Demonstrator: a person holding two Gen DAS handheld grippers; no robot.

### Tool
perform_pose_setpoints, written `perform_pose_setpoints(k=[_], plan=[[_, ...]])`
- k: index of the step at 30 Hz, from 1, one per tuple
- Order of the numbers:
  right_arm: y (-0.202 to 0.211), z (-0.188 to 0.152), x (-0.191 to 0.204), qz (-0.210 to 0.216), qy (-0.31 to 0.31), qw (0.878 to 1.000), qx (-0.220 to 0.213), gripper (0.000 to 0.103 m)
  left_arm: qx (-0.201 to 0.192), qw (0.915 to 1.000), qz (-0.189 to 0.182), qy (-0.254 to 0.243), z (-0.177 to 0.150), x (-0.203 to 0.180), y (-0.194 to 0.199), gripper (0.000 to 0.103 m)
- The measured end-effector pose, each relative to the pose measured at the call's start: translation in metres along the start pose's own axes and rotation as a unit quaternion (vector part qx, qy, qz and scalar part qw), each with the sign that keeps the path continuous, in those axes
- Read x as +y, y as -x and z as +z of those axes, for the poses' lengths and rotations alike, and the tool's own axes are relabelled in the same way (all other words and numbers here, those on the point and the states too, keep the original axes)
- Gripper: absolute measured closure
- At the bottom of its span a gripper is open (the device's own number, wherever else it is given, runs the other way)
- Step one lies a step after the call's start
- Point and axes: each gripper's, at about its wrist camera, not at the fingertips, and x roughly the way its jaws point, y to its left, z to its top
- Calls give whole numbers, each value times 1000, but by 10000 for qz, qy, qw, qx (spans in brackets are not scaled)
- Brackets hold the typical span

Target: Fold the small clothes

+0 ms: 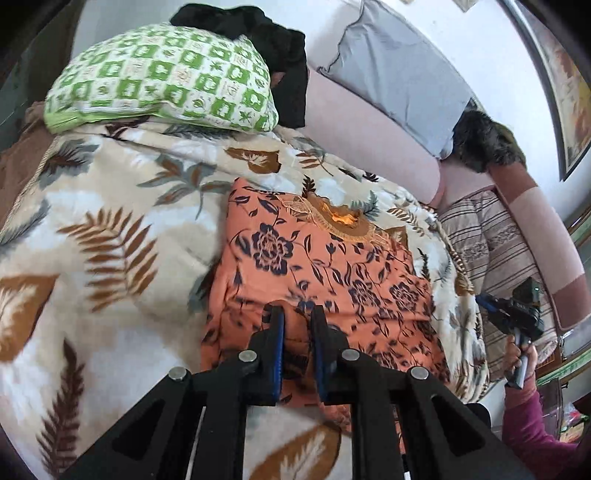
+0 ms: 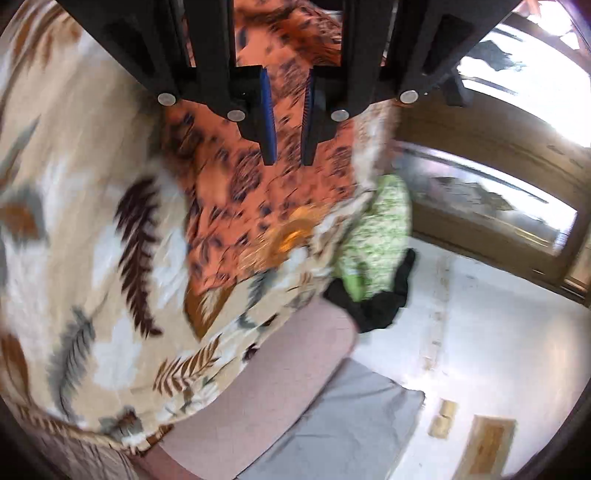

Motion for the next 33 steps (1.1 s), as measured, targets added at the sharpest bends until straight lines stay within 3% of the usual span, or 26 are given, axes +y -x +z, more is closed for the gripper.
perform_pose_setpoints(k=[1, 5, 7, 10, 13, 16, 20, 21, 23, 24, 25, 29, 33], plan=[[-7, 4, 6, -154, 195, 9997, 64, 88, 20, 10000, -6, -35, 1, -2, -7, 89], [-24, -19, 12, -48, 525, 9953, 808, 88, 25, 9999, -47, -88, -19, -2, -11, 89], [-32, -51, 14, -371, 891, 9882, 1185, 87, -12, 10000, -41, 68, -30, 4, -4, 89], [-39, -100, 15, -398, 1039, 9812, 1580, 87, -123, 9997, 42, 210, -48, 10, 17, 89], [-42, -141, 25, -310, 1375, 9742, 1761, 87, -212, 9993, 63, 316, -63, 10, 38, 89], [-47, -166, 35, -162, 1287, 9731, 1905, 87, -286, 9991, 124, 281, -82, 4, 59, 89], [-42, -186, 53, -403, 1543, 9762, 1472, 86, -356, 9990, 108, 254, -105, -1, 77, 89], [-41, -190, 54, -404, 1524, 9774, 1406, 84, -374, 9989, 86, 277, -111, -1, 80, 89], [-38, -197, 54, -335, 1408, 9813, 1270, 60, -371, 9988, 87, 304, -123, 1, 83, 89], [-35, -201, 53, -320, 1393, 9820, 1231, 21, -369, 9987, 77, 331, -130, 3, 84, 89], [-33, -205, 54, -342, 1395, 9829, 1150, 6, -360, 9986, 62, 374, -135, 5, 84, 89], [-30, -215, 64, -906, 1633, 9792, 800, 6, -316, 9978, -10, 585, -154, 18, 82, 89], [-48, -224, 87, -1986, 2224, 9523, 655, 8, -359, 9965, -128, 745, -163, 28, 84, 89]])
